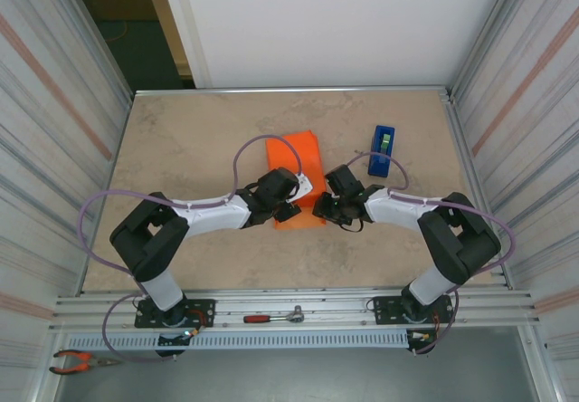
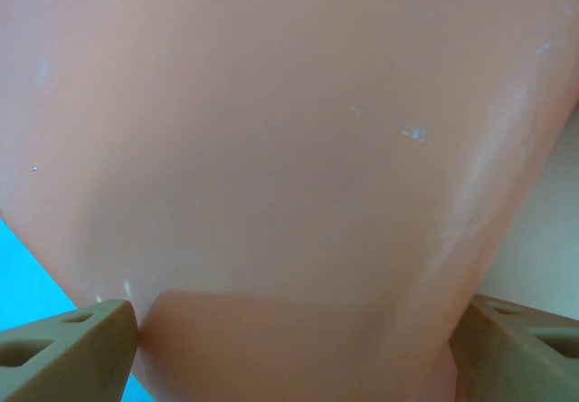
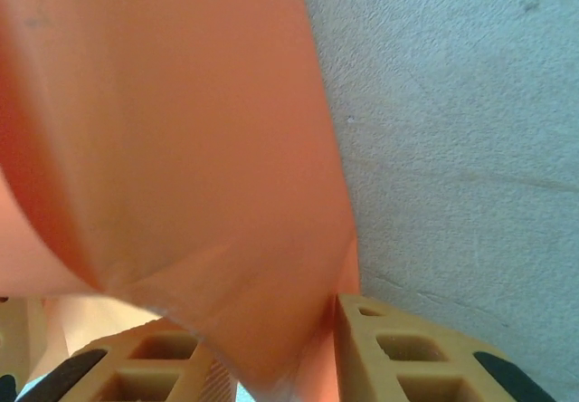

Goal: Wrap the gift box in paper

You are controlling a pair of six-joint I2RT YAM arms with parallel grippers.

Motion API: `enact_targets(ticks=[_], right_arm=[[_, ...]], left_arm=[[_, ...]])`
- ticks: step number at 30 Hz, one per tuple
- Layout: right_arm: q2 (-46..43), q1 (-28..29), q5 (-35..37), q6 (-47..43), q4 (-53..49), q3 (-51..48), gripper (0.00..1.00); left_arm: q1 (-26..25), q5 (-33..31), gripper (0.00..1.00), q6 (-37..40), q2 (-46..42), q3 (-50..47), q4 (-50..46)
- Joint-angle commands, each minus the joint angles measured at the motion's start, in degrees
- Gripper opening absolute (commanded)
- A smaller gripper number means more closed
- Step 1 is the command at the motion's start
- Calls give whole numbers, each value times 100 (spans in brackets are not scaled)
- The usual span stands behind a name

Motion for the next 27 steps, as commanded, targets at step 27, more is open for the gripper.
enact_targets(ticks=[27], right_arm=[[463,98,371,-186,-461,576,42]], left_arm=[[-212,-284,87,29,173,-55,108]])
